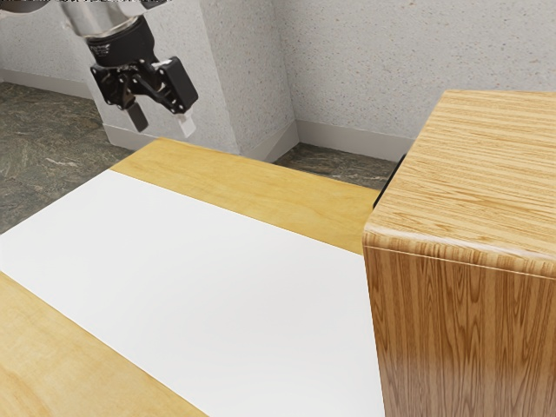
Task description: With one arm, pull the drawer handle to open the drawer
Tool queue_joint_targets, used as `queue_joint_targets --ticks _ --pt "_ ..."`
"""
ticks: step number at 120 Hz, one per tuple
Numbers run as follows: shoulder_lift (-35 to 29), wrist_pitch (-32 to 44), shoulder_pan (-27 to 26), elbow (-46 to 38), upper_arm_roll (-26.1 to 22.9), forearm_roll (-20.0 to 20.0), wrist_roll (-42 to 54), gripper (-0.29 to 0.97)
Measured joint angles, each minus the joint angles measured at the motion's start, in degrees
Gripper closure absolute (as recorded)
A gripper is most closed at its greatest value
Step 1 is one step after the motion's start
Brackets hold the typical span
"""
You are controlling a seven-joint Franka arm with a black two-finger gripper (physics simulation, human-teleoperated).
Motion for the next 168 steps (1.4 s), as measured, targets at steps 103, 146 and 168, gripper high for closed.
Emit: queue_joint_targets --ticks 103,146,168 --pt "5.50 22.51 -7.80 -10.18 1.22 -24.81 -14.11 0.00" --pt "2.99 27.00 -8.07 -14.82 1.14 -30.27 -18.27 0.17" --pt "3.25 27.64 -8.82 -16.65 0.90 -31.62 -20.16 0.25"
